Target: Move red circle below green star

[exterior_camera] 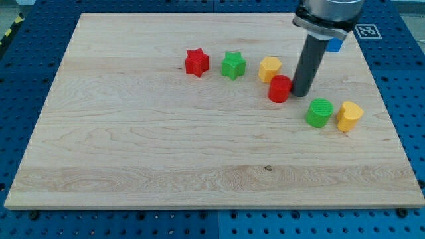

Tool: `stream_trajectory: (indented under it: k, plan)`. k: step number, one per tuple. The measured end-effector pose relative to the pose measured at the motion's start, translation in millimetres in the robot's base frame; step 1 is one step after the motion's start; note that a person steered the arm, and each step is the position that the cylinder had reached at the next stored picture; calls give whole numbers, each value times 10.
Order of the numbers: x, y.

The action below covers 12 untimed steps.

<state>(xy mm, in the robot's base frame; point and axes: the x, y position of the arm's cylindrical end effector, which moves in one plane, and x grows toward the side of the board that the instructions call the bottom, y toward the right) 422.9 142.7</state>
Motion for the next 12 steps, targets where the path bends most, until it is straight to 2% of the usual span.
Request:
stream_trajectory:
  k: [1, 3, 9, 12]
  plan:
    - [66, -160]
    - [363, -5]
    - [91, -58]
    - [-2, -632]
